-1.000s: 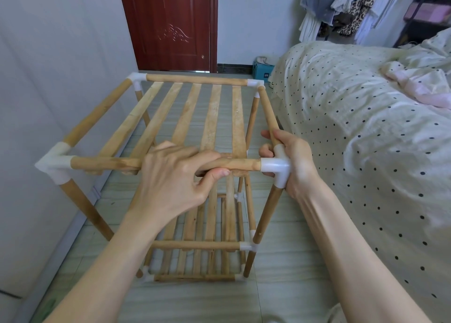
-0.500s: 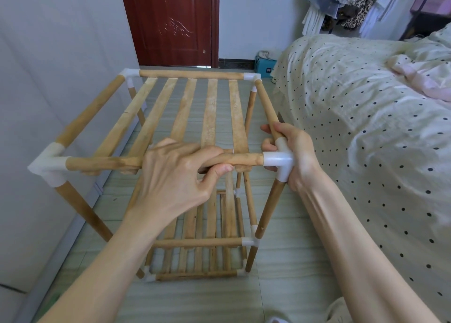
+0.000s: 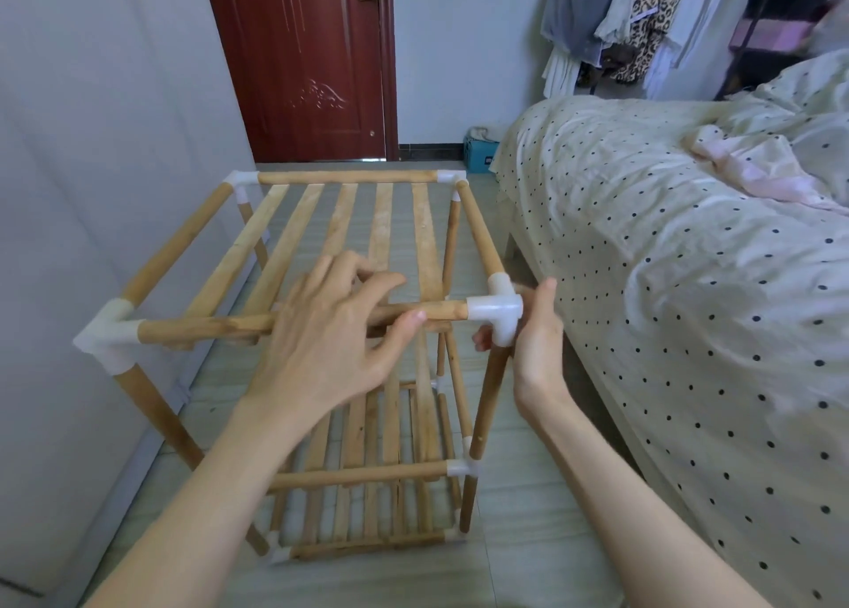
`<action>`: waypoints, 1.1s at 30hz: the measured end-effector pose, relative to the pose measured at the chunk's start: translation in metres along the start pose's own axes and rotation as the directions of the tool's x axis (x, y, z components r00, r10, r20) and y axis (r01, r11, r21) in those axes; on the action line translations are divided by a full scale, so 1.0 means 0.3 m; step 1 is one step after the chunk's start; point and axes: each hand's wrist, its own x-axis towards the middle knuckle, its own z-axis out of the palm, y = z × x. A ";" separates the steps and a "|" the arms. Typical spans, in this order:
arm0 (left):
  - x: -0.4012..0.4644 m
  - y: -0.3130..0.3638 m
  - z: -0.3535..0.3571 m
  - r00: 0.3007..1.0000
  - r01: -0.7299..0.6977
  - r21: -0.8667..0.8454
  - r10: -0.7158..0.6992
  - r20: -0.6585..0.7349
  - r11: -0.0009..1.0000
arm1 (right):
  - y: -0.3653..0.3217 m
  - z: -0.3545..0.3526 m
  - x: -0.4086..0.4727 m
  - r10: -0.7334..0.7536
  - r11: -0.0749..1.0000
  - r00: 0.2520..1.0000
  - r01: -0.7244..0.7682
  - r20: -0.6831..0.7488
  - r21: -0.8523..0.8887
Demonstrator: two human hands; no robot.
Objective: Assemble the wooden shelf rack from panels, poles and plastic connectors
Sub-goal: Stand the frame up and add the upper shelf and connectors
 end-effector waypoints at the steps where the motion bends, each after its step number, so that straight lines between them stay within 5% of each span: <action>1: 0.021 0.023 0.001 0.998 -0.043 -0.010 0.043 0.055 0.999 | 0.014 -0.006 -0.009 0.022 1.000 1.000 -0.022 0.013 -0.020; 5: 0.148 0.120 0.049 0.937 -0.088 -0.193 0.147 0.318 0.977 | 0.054 -0.005 -0.024 0.100 0.994 0.992 -0.095 0.080 -0.062; 9: 0.235 0.181 0.137 0.874 0.054 -0.155 0.028 0.484 0.987 | 0.065 -0.008 -0.009 0.198 0.979 0.971 -0.190 0.137 -0.070; 13: 0.247 0.193 0.178 0.913 -0.007 -0.002 0.008 0.408 1.000 | 0.057 -0.041 0.009 0.258 0.961 0.935 -0.222 0.243 -0.163; 23: 0.239 0.217 0.174 0.975 -0.036 0.027 0.029 0.220 0.999 | 0.055 -0.062 0.025 0.309 0.951 0.891 -0.292 0.333 -0.102; 28: 0.187 0.201 0.118 0.992 -0.031 -0.029 0.034 0.122 0.999 | -0.023 -0.048 0.134 0.357 0.878 0.859 -0.443 0.367 0.182; 33: 0.132 0.154 0.038 0.976 -0.125 -0.116 0.143 0.166 0.985 | -0.081 0.024 0.161 0.330 0.705 0.815 -0.548 0.475 0.450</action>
